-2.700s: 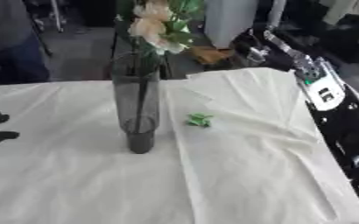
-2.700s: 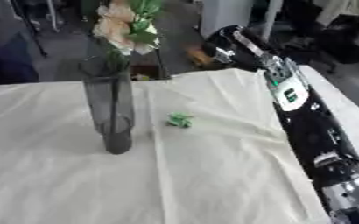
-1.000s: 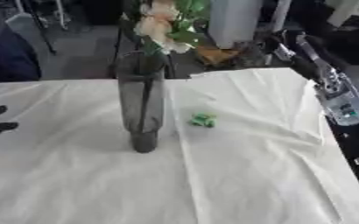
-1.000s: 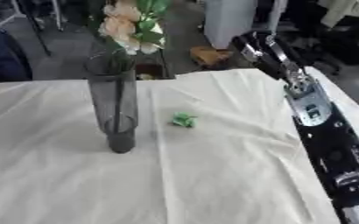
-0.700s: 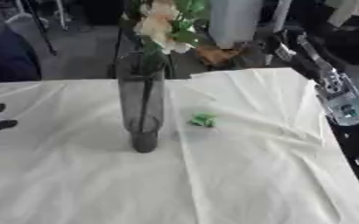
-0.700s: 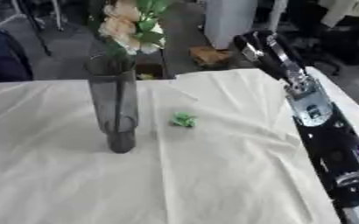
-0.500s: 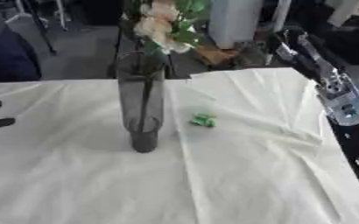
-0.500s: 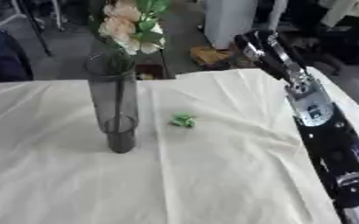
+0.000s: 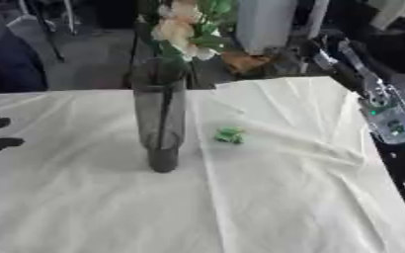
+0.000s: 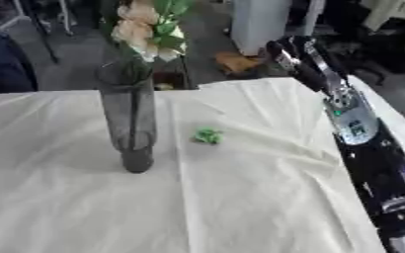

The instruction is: Arrange flowers into the vase.

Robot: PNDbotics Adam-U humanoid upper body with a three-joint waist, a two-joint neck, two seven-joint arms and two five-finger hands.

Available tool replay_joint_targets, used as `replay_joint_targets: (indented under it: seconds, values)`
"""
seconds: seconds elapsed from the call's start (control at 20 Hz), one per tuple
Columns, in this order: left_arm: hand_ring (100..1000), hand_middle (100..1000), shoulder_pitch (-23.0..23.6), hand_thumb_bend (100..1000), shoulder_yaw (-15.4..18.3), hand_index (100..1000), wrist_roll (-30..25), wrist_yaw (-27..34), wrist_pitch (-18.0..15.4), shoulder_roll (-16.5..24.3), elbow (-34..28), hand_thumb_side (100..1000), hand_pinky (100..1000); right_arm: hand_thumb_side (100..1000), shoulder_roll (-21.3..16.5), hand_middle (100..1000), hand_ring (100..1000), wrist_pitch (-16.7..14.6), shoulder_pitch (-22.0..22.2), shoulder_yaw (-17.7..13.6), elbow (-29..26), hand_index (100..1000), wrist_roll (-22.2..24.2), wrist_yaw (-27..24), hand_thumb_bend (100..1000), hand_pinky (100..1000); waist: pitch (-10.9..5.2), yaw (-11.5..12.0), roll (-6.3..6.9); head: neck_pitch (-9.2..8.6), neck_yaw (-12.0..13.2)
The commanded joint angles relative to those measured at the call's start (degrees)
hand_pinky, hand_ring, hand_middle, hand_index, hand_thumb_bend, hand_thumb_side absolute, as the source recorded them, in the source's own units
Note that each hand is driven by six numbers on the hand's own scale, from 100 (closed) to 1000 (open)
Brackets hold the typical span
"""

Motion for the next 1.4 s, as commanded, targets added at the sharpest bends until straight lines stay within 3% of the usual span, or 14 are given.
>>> replay_joint_targets:
  seconds: [0.05,0.3,1.4]
  values:
    - [700,821,-0.72,836,0.68,906,0.17,0.64,0.06,1.47,-1.26,759,884,920,-1.68,570,612,0.11,-0.73,-0.72,-1.55,723,-0.15,-0.51,567,647,-0.53,-0.03,0.14,-0.66,-0.03]
    - [700,820,-0.58,716,0.71,905,1.11,1.10,0.30,1.55,-1.15,711,884,920,-1.61,570,612,0.17,-0.60,-0.78,-1.55,723,-0.13,-0.58,568,647,-0.52,-0.03,0.18,-0.38,0.25]
    - [698,818,-0.42,774,0.77,903,0.80,0.69,0.22,1.51,-1.14,714,886,920,-0.27,573,613,0.54,-1.44,-1.13,-0.89,724,-0.42,0.84,569,648,-0.70,0.21,0.15,-0.20,0.19]
